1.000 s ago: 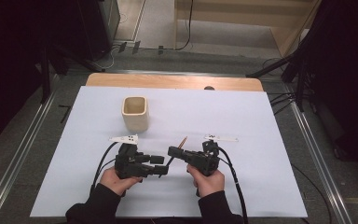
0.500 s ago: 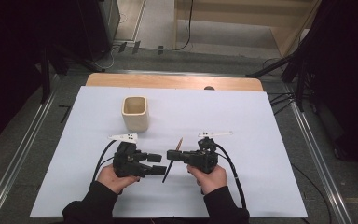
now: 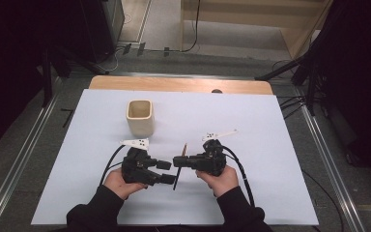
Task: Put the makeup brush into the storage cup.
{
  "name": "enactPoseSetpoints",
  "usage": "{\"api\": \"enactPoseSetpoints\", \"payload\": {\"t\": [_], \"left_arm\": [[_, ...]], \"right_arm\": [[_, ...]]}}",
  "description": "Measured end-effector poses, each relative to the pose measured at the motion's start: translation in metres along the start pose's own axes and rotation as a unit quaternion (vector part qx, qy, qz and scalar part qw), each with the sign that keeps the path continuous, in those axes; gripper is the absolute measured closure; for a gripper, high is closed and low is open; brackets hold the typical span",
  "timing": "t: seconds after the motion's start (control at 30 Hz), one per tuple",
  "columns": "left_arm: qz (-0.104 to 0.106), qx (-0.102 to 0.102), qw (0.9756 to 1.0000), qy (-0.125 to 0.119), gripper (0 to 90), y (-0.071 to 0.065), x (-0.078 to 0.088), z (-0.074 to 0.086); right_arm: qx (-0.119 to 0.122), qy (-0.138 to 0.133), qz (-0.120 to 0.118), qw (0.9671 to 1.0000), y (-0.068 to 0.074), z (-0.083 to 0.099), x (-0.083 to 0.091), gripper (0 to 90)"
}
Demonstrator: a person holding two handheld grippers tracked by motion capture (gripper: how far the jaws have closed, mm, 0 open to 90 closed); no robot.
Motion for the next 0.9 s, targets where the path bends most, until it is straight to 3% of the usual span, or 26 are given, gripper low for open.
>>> {"api": "enactPoseSetpoints", "payload": {"t": [0.17,0.47,0.9], "left_arm": [[0.004,-0.004,0.9999,0.011,33.3,0.001,-0.004,0.001],[0.012,0.009,0.9997,0.021,50.5,-0.001,-0.006,0.003],[0.019,0.025,0.9994,0.017,72.6,-0.005,-0.008,0.001]], "right_arm": [[0.019,0.014,-0.009,0.9997,0.000,0.000,-0.003,82.7],[0.032,0.016,-0.033,0.9988,0.005,-0.001,-0.010,82.7],[0.032,0.012,-0.043,0.9985,0.009,-0.001,-0.011,82.7]]}}
Point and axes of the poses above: each handheld gripper's, and its own axes: x roughly backward along the jaws, z roughly out of its underside, y roughly to its left, the point moved 9 cm from there along -x, roughly forward along the jaws, and after that the axes turned 4 degrees about -z, right-handed, at the moved point
